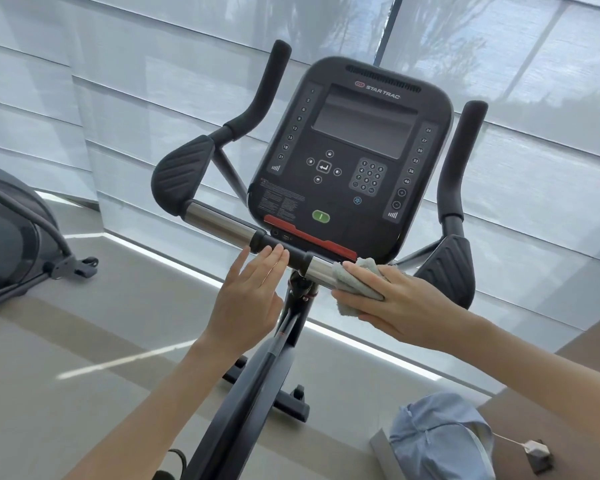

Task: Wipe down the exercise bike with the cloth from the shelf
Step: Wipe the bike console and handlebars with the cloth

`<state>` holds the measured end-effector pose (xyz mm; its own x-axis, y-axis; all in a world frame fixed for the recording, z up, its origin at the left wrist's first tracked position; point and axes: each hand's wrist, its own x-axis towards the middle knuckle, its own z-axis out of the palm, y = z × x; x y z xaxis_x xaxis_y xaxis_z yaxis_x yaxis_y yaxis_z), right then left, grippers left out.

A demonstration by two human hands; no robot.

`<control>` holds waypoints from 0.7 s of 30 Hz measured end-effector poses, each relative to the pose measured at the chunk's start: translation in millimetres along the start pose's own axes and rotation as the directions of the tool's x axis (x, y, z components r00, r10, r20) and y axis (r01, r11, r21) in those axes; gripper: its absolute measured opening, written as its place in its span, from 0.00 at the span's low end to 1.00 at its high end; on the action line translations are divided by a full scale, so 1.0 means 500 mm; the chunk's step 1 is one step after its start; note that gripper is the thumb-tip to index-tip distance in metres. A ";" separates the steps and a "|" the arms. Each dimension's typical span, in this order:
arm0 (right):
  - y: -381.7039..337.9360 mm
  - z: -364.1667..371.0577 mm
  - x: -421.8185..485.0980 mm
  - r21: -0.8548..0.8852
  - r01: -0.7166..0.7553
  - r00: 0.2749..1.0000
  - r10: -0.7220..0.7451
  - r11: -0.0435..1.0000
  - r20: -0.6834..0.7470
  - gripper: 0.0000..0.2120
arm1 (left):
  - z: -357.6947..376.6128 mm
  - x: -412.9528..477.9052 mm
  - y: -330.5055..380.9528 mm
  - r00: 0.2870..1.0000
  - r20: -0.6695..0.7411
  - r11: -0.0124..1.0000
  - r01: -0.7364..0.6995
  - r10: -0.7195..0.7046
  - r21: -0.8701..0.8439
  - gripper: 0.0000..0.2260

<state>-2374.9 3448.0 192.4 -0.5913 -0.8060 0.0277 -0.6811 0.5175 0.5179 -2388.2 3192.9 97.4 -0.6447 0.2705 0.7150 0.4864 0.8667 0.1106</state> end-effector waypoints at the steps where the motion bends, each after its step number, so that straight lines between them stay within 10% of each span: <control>1: -0.004 0.001 0.014 -0.020 -0.024 1.000 0.024 0.999 -0.008 0.21 | 0.001 0.001 -0.001 1.000 -0.005 1.000 -0.005 0.005 -0.009 0.22; 13: -0.037 0.004 0.087 0.102 -0.218 0.961 0.232 0.971 -0.154 0.26 | 0.010 0.006 0.001 0.998 -0.051 0.999 0.031 -0.032 -0.024 0.20; 21: -0.032 0.022 0.053 -0.194 -0.147 0.962 0.095 0.970 -0.257 0.25 | 0.006 0.007 0.001 0.996 -0.078 0.997 0.041 -0.045 -0.060 0.18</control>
<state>-2384.2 3421.5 175.5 -0.5222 -0.8000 0.2956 -0.4897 0.5650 0.6640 -2392.3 3195.6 97.8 -0.6180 0.1973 0.7610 0.4941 0.8504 0.1808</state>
